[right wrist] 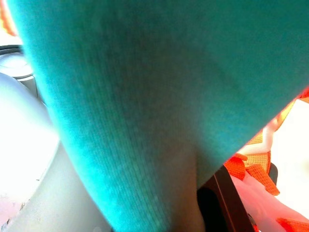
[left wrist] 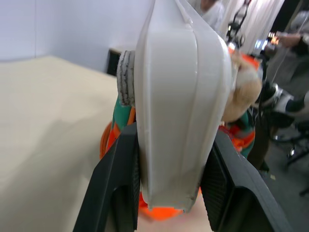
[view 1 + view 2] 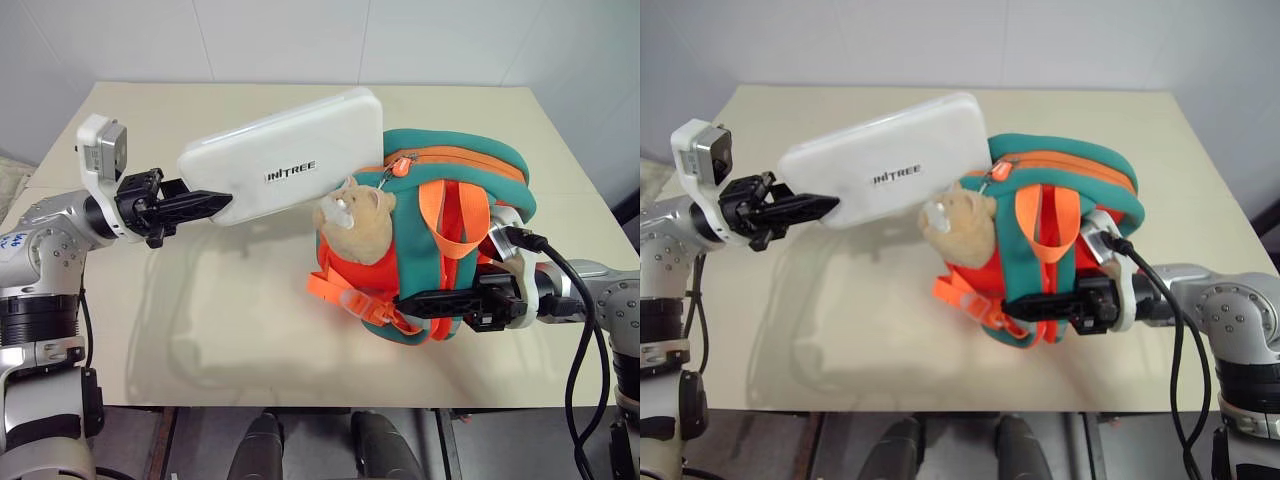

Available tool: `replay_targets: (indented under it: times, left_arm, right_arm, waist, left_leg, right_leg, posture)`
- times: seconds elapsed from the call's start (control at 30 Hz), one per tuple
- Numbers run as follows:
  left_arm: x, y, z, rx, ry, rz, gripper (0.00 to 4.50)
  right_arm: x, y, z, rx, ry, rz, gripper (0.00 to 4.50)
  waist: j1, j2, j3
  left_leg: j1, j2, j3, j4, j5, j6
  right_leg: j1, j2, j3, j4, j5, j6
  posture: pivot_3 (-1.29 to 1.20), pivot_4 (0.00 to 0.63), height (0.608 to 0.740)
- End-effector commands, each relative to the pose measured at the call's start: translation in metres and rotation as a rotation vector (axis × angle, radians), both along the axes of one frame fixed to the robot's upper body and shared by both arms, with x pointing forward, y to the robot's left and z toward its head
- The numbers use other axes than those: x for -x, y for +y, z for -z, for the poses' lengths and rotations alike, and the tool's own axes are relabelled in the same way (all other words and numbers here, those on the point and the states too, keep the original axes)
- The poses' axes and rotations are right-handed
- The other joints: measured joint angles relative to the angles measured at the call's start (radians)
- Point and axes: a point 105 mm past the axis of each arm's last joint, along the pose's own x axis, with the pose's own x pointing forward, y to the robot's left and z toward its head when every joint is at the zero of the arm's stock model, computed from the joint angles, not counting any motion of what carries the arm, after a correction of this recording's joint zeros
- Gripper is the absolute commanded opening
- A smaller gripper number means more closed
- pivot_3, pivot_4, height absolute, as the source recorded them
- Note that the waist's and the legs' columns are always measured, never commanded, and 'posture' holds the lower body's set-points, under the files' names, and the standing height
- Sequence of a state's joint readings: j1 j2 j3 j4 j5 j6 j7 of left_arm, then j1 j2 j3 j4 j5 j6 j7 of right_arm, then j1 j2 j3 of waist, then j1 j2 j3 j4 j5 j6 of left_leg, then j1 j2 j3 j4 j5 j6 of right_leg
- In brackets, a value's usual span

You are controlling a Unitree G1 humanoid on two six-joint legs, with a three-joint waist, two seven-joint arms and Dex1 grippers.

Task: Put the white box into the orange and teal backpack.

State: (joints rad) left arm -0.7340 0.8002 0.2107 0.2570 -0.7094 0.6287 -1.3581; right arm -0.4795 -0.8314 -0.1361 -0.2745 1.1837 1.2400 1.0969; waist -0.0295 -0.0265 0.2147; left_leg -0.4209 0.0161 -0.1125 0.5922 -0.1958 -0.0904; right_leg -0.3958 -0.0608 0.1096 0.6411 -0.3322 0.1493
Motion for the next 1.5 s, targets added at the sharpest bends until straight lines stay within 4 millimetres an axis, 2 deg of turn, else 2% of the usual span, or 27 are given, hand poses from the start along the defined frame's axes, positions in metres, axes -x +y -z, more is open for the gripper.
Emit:
replay_targets:
  times: [0.03,0.3,0.53,0.67,0.9,1.03,1.3,1.5]
  left_arm:
    - [0.003,0.001,0.01,-0.08,-0.007,0.014,1.31]
    - [-0.004,0.001,0.028,-0.225,-0.036,-0.006,1.31]
    - [-0.015,-0.017,0.02,-0.26,-0.053,0.037,1.31]
    - [-0.017,-0.04,0.01,-0.306,-0.079,0.137,1.31]
    - [-0.016,-0.06,0.007,-0.39,-0.097,0.267,1.31]
    - [-0.013,-0.08,0.004,-0.419,-0.114,0.361,1.31]
    - [-0.021,-0.114,0.003,-0.412,-0.156,0.411,1.31]
    - [-0.025,-0.151,0.01,-0.396,-0.181,0.435,1.31]
  right_arm:
    - [0.008,0.002,-0.008,-0.013,-0.041,-0.027,0.03]
    - [0.01,0.003,-0.007,-0.017,-0.037,-0.028,0.03]
    - [0.012,0.004,-0.007,-0.013,-0.037,-0.041,0.03]
    - [0.013,0.006,-0.006,-0.009,-0.031,-0.058,0.03]
    - [0.013,0.01,-0.005,-0.011,-0.026,-0.077,0.03]
    - [0.015,0.013,-0.002,-0.017,-0.018,-0.089,0.03]
    - [0.019,0.018,0.001,-0.024,-0.013,-0.11,0.03]
    - [0.019,0.022,0.002,-0.032,-0.019,-0.12,0.03]
  waist:
    - [0.0,0.0,0.0]
    - [0.0,0.0,0.0]
    - [0.001,0.0,0.0]
    - [0.002,0.0,0.0]
    - [-0.005,0.0,0.0]
    - [-0.001,0.0,0.0]
    - [0.001,0.0,0.0]
    - [-0.001,0.0,0.0]
  left_leg:
    - [0.0,0.0,0.0,0.0,0.0,0.0]
    - [0.0,0.0,0.0,0.0,0.0,0.0]
    - [0.0,0.0,0.0,0.0,0.0,0.0]
    - [0.0,0.0,0.0,0.0,0.0,0.0]
    - [0.0,0.0,0.0,0.0,0.0,0.0]
    - [0.0,0.0,-0.001,0.0,0.0,0.0]
    - [-0.001,0.0,-0.001,0.001,0.0,0.0]
    - [-0.001,0.0,-0.001,0.001,0.0,0.0]
  right_leg:
    - [0.0,0.0,0.0,0.0,0.0,0.0]
    - [0.0,0.0,0.0,0.0,0.0,0.0]
    - [0.0,0.0,0.0,0.0,0.0,0.0]
    - [0.0,0.0,0.0,0.0,0.0,0.0]
    - [0.0,0.0,0.0,0.0,0.0,0.0]
    - [0.0,0.001,0.0,0.001,0.0,0.001]
    - [0.0,0.001,0.0,0.001,-0.001,0.001]
    - [0.0,0.001,0.0,0.001,-0.001,0.001]
  posture:
    - [0.0,0.15,0.74]
    - [0.0,0.15,0.74]
    - [0.0,0.15,0.74]
    - [0.0,0.15,0.74]
    - [0.0,0.15,0.74]
    - [0.0,0.15,0.74]
    - [0.0,0.15,0.74]
    - [0.0,0.15,0.74]
